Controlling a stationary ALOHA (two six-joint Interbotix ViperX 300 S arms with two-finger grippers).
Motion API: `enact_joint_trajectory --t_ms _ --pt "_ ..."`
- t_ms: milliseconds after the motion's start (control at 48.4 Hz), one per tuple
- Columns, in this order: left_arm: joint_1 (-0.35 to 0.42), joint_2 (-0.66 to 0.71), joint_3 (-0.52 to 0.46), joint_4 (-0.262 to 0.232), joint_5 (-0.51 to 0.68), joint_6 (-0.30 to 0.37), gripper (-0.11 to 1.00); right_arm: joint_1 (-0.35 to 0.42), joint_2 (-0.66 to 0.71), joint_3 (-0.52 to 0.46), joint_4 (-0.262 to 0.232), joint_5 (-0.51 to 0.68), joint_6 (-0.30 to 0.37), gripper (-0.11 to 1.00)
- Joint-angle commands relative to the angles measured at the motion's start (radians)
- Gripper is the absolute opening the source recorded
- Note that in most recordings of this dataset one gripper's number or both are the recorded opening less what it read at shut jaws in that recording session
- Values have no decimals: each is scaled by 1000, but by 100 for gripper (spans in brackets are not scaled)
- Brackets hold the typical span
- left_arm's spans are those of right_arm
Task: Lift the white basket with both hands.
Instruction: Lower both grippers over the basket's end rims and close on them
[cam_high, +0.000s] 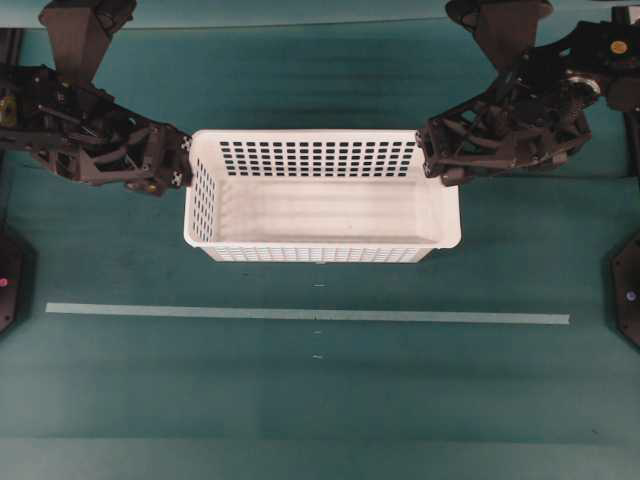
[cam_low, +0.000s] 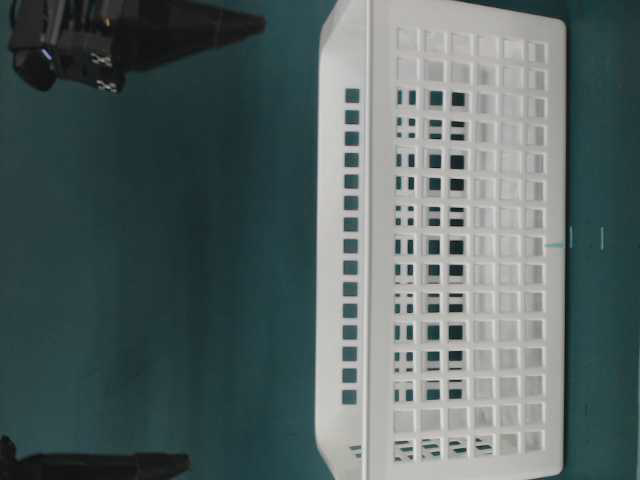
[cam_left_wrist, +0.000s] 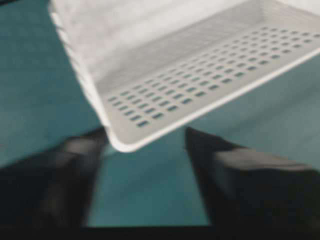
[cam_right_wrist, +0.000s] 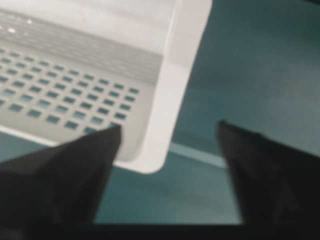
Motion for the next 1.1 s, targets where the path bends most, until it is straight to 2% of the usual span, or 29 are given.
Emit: enact_joint_trajectory --t_ms 0,62,103,248,455,558,703,931,1075 --pt "-2 -8 -5 5 -12 -8 81 3 14 -5 0 -17 8 97" --pt "-2 -2 5 5 -20 -12 93 3 25 -3 0 -31 15 98" --pt "3 3 14 6 -26 -14 97 3 34 -3 0 -38 28 97" --pt "14 29 54 5 -55 -18 95 5 60 -2 -2 -48 66 97" --pt "43 110 91 6 -89 -55 96 9 95 21 -18 -103 75 97" --pt "44 163 109 8 -147 -66 96 11 117 34 -17 -127 77 97" --pt "46 236 112 6 -212 -71 96 11 173 51 -17 -175 77 97" --pt "44 314 106 6 -250 -83 96 25 233 57 -12 -215 80 97" --pt "46 321 104 8 -273 -83 96 26 230 64 -14 -219 121 97"
